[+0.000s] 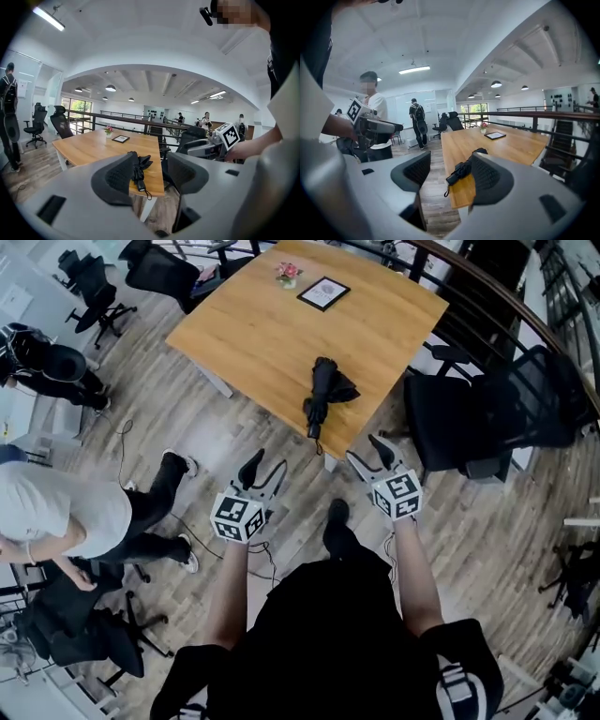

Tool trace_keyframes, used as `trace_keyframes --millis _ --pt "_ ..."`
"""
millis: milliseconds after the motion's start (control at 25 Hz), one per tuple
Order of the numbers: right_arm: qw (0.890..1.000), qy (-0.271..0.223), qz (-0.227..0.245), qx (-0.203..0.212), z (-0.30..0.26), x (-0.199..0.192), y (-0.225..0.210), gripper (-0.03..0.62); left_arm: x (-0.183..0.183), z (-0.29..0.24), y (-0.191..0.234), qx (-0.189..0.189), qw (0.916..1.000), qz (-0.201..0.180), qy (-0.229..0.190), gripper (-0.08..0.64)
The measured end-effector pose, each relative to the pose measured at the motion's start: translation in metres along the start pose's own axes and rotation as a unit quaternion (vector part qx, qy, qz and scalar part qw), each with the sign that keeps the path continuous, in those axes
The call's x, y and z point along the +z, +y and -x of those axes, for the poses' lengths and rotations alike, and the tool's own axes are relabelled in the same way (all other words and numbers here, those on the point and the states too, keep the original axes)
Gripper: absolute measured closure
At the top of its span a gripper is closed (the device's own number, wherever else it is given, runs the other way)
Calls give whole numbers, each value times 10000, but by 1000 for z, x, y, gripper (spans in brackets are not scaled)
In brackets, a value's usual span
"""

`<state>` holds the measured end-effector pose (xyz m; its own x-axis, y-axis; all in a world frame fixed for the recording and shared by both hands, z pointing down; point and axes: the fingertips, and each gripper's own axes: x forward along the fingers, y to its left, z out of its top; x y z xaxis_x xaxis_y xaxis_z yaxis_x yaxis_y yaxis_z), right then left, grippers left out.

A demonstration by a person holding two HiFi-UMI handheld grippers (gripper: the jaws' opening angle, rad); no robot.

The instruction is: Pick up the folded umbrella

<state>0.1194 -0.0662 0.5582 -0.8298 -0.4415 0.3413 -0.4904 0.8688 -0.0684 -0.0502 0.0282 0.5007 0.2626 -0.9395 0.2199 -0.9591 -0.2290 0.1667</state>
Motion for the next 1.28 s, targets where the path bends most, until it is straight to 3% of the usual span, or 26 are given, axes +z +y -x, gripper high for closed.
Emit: trace_keyframes --millis 240,520,760,1040,1280 --pt "9994 195 90 284 -50 13 -18 304 10 -30 46 272 9994 195 -69 327" --pt "9990 308 173 262 -88 26 -19 304 18 -65 80 -11 9995 315 -12 327" --pt "9987 465 -2 -225 -130 28 -34 293 34 -108 122 -500 9986 10 163 316" --pt "9948 575 -207 -819 -174 41 -61 288 64 -160 169 -1076 9941 -27 134 311" --pt "9871 713 -537 -1332 -194 34 -75 287 62 -189 192 -1576 9871 -50 265 311"
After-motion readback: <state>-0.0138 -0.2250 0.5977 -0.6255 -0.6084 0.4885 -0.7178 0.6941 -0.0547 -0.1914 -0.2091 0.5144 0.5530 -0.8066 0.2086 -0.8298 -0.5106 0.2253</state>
